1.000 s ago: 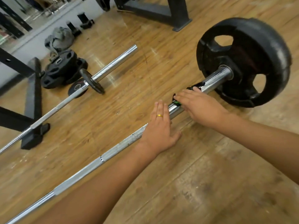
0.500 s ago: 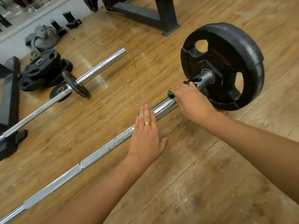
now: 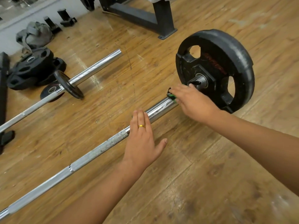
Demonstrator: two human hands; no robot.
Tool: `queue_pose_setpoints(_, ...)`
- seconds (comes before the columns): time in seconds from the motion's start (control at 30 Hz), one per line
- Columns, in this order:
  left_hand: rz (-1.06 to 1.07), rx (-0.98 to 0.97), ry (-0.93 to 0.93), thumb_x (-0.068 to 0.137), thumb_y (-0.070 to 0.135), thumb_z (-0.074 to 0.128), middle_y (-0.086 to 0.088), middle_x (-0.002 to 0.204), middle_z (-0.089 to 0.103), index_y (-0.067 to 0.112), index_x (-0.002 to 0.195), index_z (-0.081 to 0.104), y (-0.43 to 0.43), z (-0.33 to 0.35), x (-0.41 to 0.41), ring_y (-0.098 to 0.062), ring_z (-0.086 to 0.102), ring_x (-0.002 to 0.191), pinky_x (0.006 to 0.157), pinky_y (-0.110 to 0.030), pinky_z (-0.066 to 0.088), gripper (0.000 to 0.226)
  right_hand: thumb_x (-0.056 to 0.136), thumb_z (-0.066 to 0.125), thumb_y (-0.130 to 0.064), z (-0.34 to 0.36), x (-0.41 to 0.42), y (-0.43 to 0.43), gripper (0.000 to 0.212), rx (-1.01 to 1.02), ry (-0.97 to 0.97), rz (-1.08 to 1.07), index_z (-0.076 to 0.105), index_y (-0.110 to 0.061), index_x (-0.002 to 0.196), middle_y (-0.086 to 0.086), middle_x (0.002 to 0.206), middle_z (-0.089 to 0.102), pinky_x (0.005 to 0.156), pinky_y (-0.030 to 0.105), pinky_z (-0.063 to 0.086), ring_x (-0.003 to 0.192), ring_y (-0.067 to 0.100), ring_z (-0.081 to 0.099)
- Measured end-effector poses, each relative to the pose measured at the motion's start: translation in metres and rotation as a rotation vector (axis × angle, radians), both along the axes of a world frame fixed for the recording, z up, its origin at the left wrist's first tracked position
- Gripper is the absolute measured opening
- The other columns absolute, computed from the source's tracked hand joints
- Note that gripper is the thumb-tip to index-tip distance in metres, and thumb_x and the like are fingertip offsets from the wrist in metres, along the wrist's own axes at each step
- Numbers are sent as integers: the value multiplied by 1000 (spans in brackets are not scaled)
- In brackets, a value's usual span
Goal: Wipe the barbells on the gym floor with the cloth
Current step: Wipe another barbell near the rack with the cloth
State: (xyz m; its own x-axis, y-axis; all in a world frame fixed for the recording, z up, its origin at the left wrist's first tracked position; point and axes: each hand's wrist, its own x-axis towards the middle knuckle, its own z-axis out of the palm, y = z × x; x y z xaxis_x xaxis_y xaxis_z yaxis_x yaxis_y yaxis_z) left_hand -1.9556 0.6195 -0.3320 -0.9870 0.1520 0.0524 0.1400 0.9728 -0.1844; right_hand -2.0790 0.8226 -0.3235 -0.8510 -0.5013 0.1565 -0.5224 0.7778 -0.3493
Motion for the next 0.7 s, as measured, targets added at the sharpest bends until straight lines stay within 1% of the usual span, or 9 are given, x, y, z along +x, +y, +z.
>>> queue_pose_setpoints(0.1,-6,-27,-23,92,72,29,-32,161,16,-12,153,20,2,-1,6,-44,7,152,123,-53,18,104,102,45,-16,2,-16,18,38,-61,-63,-164,51,-15,140,5,137,57,117,43,27,130,24,47)
queue_pose_setpoints(0.17,-6,-21,-26,93,72,29,-32,162,14,-11,154,19,3,-1,10,-44,5,152,124,-52,17,104,102,45,-12,4,-12,18,34,-96,-54,-241,55,-11,135,9,132,60,116,44,26,129,26,47)
queue_pose_setpoints(0.23,-17,-16,-42,94,72,29,-31,163,10,-10,155,15,6,0,16,-43,1,153,125,-52,14,103,102,47,-8,4,1,13,38,-78,-41,-206,53,-9,140,10,139,56,120,43,19,137,25,42)
queue_pose_setpoints(0.3,-19,22,-78,95,70,29,-28,165,1,-8,156,8,8,2,24,-40,-5,154,126,-50,9,102,103,47,-10,7,12,17,44,-49,-67,-101,46,-11,148,7,149,49,122,41,14,144,22,35)
queue_pose_setpoints(0.4,42,203,-141,96,67,32,-17,166,-14,1,158,-7,11,12,21,-28,-16,154,125,-43,-6,99,105,45,-13,17,8,34,43,12,-128,-89,46,-12,147,7,147,51,122,40,16,141,23,39)
queue_pose_setpoints(0.47,82,271,-168,98,63,35,-14,167,-15,3,159,-8,12,20,8,-25,-17,154,123,-39,-9,95,105,43,-12,18,7,40,40,-12,-141,-166,48,-11,144,10,144,52,121,42,17,139,26,39)
queue_pose_setpoints(0.57,84,239,-246,100,60,36,-15,167,-12,2,159,-6,12,26,0,-26,-13,155,124,-40,-5,92,105,44,-10,12,21,37,44,-37,-125,-163,45,-11,148,9,151,47,123,42,12,147,26,30)
queue_pose_setpoints(0.63,43,237,-263,103,56,29,-16,168,-9,2,159,-4,14,24,7,-27,-8,155,123,-39,-5,85,105,44,-12,11,29,45,47,-13,-144,-100,39,-14,152,5,157,40,123,39,10,151,20,23)
queue_pose_setpoints(0.7,10,271,-244,103,54,17,-16,168,-5,1,159,-1,15,18,15,-27,-3,155,125,-40,-3,79,106,42,-14,14,29,57,48,9,-163,-95,38,-17,154,1,159,38,123,35,10,151,16,22)
